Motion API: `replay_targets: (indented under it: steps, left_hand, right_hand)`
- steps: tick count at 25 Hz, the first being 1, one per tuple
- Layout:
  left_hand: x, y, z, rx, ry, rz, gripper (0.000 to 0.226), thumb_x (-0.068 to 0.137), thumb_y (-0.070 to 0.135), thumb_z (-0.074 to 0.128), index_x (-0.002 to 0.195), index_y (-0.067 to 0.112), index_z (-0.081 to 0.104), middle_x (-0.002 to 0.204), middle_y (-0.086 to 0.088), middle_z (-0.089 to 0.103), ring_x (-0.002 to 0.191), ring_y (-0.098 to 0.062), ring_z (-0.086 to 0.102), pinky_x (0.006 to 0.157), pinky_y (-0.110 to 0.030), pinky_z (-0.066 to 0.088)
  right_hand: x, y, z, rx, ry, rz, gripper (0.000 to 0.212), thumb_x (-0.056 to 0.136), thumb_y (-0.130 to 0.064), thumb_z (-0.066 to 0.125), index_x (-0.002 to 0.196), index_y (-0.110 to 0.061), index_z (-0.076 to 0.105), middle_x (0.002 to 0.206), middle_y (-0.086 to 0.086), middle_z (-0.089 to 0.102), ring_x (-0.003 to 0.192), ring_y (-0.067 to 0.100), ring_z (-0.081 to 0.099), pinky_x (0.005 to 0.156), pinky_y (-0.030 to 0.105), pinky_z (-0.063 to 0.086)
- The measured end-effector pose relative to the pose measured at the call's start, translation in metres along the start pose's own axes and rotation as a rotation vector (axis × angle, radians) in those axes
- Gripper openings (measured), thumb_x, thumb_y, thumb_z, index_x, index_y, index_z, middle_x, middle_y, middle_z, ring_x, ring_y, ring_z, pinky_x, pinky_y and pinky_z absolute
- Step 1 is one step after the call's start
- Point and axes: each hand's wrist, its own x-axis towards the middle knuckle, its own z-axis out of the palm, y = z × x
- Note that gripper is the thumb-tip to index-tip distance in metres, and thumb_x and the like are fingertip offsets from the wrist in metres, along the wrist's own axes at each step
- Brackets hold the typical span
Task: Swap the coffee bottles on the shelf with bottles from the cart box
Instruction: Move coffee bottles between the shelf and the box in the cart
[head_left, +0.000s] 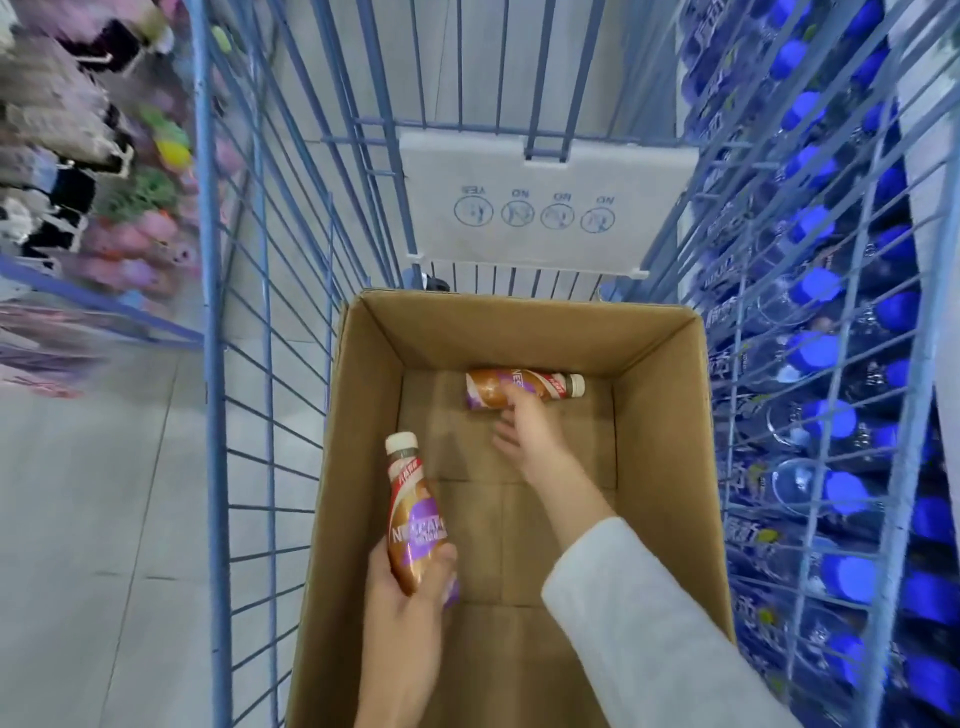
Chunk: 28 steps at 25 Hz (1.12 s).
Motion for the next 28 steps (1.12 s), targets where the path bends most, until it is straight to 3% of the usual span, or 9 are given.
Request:
replay_targets:
  steps: [3,4,7,9,13,17,21,24,28]
  left_hand:
    - [-0.005,-0.013,-0.009,-0.008,0.014,-0.061,0.066,0.083,0.029,0.077,0.141,0.02,0.045,0.12,-0.007,0.06,0.104,-0.023,0.06,0.083,-0.028,0.051]
    - [-0.004,-0.015,-0.011,-0.005,0.012,-0.077,0.071,0.082,0.032,0.078,0.142,0.02,0.043,0.122,-0.006,0.058,0.107,-0.024,0.058,0.089,-0.033,0.05]
    - [-0.001,-0.021,-0.015,-0.018,0.015,-0.093,0.075,0.08,0.035,0.078,0.143,0.021,0.042,0.123,-0.005,0.056,0.106,-0.022,0.057,0.087,-0.033,0.048]
    - [-0.004,-0.016,-0.017,-0.039,0.007,-0.071,0.076,0.076,0.035,0.079,0.142,0.02,0.044,0.118,-0.004,0.059,0.102,-0.02,0.059,0.077,-0.029,0.05]
    - [-0.034,0.004,-0.027,-0.109,-0.027,0.005,0.072,0.076,0.033,0.079,0.14,0.019,0.048,0.115,-0.004,0.063,0.1,-0.019,0.064,0.068,-0.023,0.05]
    - [-0.092,0.034,-0.041,-0.147,-0.072,0.066,0.073,0.07,0.042,0.076,0.135,0.023,0.05,0.116,-0.004,0.062,0.104,-0.021,0.064,0.081,-0.033,0.055]
    - [-0.15,0.065,-0.06,-0.176,-0.135,0.162,0.075,0.053,0.047,0.09,0.118,0.026,0.059,0.109,-0.003,0.069,0.105,-0.027,0.067,0.095,-0.05,0.054]
    - [-0.188,0.086,-0.075,-0.157,-0.263,0.278,0.065,0.05,0.052,0.085,0.109,0.031,0.066,0.104,0.0,0.073,0.102,-0.025,0.069,0.093,-0.05,0.055]
    - [-0.243,0.107,-0.099,-0.156,-0.479,0.418,0.042,0.062,0.039,0.079,0.102,0.028,0.071,0.101,-0.003,0.074,0.087,-0.016,0.07,0.079,-0.041,0.052]
  right_hand:
    - [0.066,0.012,0.026,0.113,0.077,0.041,0.107,0.05,-0.064,0.078,0.141,-0.02,0.043,0.125,0.008,0.063,0.108,0.03,0.063,0.094,0.043,0.052]
    - [0.074,0.015,0.031,0.146,0.118,0.042,0.114,0.041,-0.063,0.079,0.139,-0.019,0.043,0.123,0.009,0.064,0.105,0.032,0.064,0.094,0.046,0.053]
    - [0.062,0.016,0.036,0.289,0.206,-0.025,0.084,0.062,-0.041,0.084,0.133,-0.013,0.046,0.119,0.012,0.065,0.1,0.031,0.068,0.085,0.046,0.059]
    - [0.041,0.018,0.027,0.329,0.143,-0.027,0.062,0.077,-0.033,0.079,0.129,-0.014,0.05,0.116,0.011,0.065,0.1,0.027,0.069,0.072,0.039,0.06]
    - [-0.044,0.026,-0.011,0.337,-0.071,-0.045,0.028,0.09,-0.025,0.068,0.116,-0.016,0.064,0.107,0.008,0.071,0.098,0.022,0.069,0.084,0.038,0.058]
    - [-0.169,0.036,-0.049,0.466,-0.201,-0.076,0.04,0.093,-0.012,0.061,0.133,-0.008,0.059,0.117,0.01,0.07,0.087,0.015,0.073,0.064,0.027,0.058]
    - [-0.294,0.028,-0.075,0.461,-0.355,-0.173,0.048,0.069,-0.009,0.065,0.117,-0.006,0.063,0.096,0.007,0.072,0.079,0.017,0.071,0.062,0.033,0.058]
    - [-0.362,0.019,-0.091,0.403,-0.368,-0.296,0.042,0.063,-0.012,0.06,0.105,-0.01,0.063,0.085,0.004,0.072,0.072,0.014,0.069,0.057,0.028,0.053]
    - [-0.442,0.021,-0.105,0.458,-0.311,-0.452,0.036,0.06,-0.012,0.063,0.096,-0.012,0.062,0.076,-0.001,0.068,0.066,0.012,0.064,0.058,0.026,0.049]
